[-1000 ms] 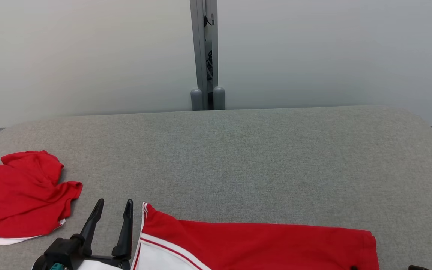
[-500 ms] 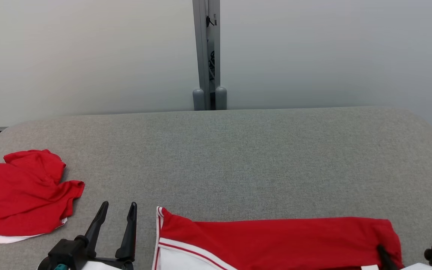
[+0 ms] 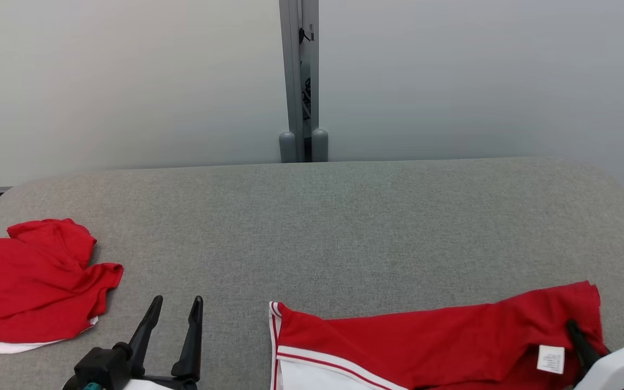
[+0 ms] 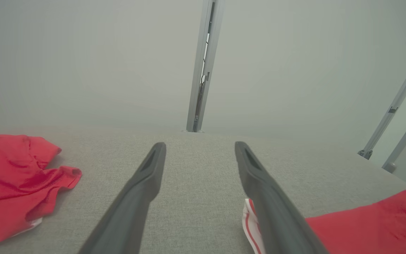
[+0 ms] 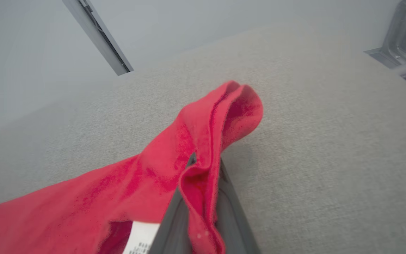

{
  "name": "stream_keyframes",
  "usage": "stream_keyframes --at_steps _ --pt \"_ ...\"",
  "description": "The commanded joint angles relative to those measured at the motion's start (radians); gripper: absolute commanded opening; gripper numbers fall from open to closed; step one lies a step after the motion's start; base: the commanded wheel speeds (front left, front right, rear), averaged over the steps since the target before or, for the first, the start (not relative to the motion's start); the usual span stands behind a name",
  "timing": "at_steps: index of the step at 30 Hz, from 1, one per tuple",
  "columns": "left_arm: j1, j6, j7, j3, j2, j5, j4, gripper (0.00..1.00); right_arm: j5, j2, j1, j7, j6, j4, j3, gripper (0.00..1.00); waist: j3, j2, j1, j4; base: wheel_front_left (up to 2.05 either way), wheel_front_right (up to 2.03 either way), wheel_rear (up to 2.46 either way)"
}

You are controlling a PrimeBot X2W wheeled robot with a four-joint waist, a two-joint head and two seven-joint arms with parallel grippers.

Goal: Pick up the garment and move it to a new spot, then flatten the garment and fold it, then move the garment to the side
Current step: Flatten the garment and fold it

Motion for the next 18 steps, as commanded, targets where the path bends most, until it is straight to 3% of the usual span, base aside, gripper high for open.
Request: stream_keyframes --at_steps 1,12,18 --pt "-0.004 -0.001 -0.003 0.002 0.004 -0.006 0.003 1.00 0.008 -0.009 0.004 0.008 0.000 -0.017 0.012 0.00 -0.002 -0.0001 0.0000 -0.003 0.00 0.00 0.00" --pt "0.003 -0.001 -0.003 -0.014 0.003 -0.019 0.006 1.00 0.254 -0.053 0.044 0.163 0.000 -0.427 0.141 0.00 -0.027 -0.0001 0.0000 -0.029 0.00 0.00 0.00" --pt "-0.003 -0.001 -0.003 -0.028 0.004 -0.028 0.007 1.00 0.359 0.005 0.056 0.211 0.001 -0.560 0.174 0.00 -0.027 -0.0001 0.0000 -0.022 0.00 0.00 0.00"
